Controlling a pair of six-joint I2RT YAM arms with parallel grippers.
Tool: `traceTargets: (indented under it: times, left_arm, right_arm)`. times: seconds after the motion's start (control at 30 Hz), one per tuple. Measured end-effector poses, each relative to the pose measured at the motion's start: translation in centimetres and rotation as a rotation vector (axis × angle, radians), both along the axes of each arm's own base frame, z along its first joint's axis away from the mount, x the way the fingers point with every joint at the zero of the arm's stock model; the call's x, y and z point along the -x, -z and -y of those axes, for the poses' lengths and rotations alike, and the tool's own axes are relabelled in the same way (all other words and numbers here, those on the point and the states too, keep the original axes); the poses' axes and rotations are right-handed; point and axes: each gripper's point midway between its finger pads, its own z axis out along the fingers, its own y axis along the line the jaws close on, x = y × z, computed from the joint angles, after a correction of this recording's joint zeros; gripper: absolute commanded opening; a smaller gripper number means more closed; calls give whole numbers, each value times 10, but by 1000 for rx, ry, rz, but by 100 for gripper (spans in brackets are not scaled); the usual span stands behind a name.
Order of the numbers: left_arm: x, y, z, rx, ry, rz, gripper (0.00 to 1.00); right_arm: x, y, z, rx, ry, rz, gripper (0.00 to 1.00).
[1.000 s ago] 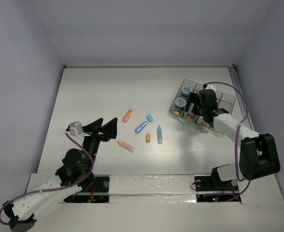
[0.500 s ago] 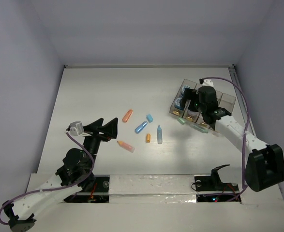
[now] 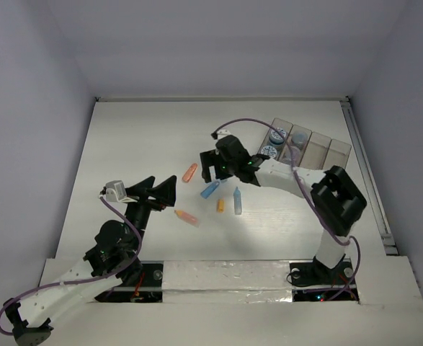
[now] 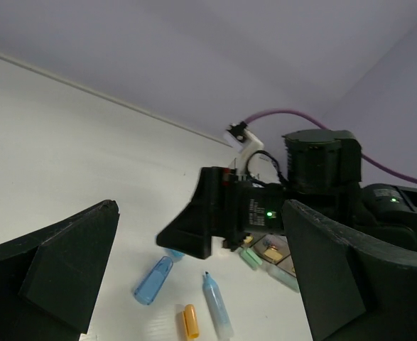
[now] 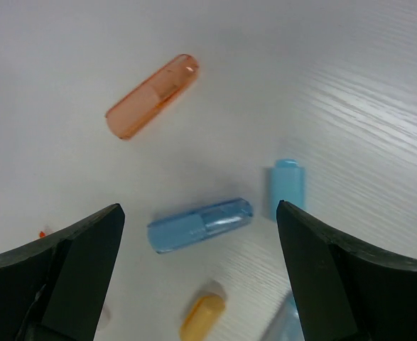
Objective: Sort the stationery into containers
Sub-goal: Pick up the stationery from the center of the board.
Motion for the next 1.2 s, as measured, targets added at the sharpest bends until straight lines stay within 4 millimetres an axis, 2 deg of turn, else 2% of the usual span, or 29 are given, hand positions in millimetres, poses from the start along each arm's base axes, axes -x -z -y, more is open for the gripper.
traceTargets:
  times: [0.07, 0.2, 0.33, 0.43, 0.53, 0.6, 0.63, 0.67, 0.73, 0.87, 0.9, 0.93, 1.03, 1.2]
  left_arm:
    - [0, 0, 0, 1, 0, 0, 99]
    - [0, -1, -1, 3, -2, 1, 99]
    - [1, -2, -1, 11, -2, 3, 99]
    - [1, -2, -1, 16, -1, 4, 99]
    - [1, -3, -1, 17, 0, 5, 99]
    - [1, -3, -1, 19, 0, 6, 99]
    - [1, -3, -2, 20, 0, 7, 99]
    - [2, -4, -2, 23, 0, 9, 99]
    - [3, -7, -4, 34, -1, 16, 99]
    - [5, -12, -9, 57, -10, 30, 99]
    - [5, -12, -11, 63, -15, 32, 99]
    - [6, -13, -13, 68, -20, 34, 99]
    - [8, -17, -20, 93, -34, 45, 99]
    - [9, -19, -24, 108, -48, 49, 99]
  right_arm:
    - [-5, 4, -26, 3, -27, 3, 89]
    - [-8, 15, -64, 8, -71, -3, 89]
    - [-12, 41, -84, 37, -86, -34, 88]
    - [-20, 59, -90, 73, -77, -55, 86]
    - [-32, 59, -102, 73, -61, -34, 84]
    - [-39, 60, -107, 82, -50, -21, 77]
    - [-40, 61, -110, 87, -47, -15, 70]
    - [-42, 61, -112, 94, -45, -9, 70]
    - [-43, 62, -114, 107, -41, 0, 59]
    - [-45, 64, -113, 133, -30, 16, 46]
    - [-45, 64, -112, 141, -26, 19, 38]
    - [-46, 65, -111, 148, -24, 25, 26]
    - [-47, 65, -111, 151, -20, 31, 18]
    - [-47, 62, -117, 120, -21, 30, 15]
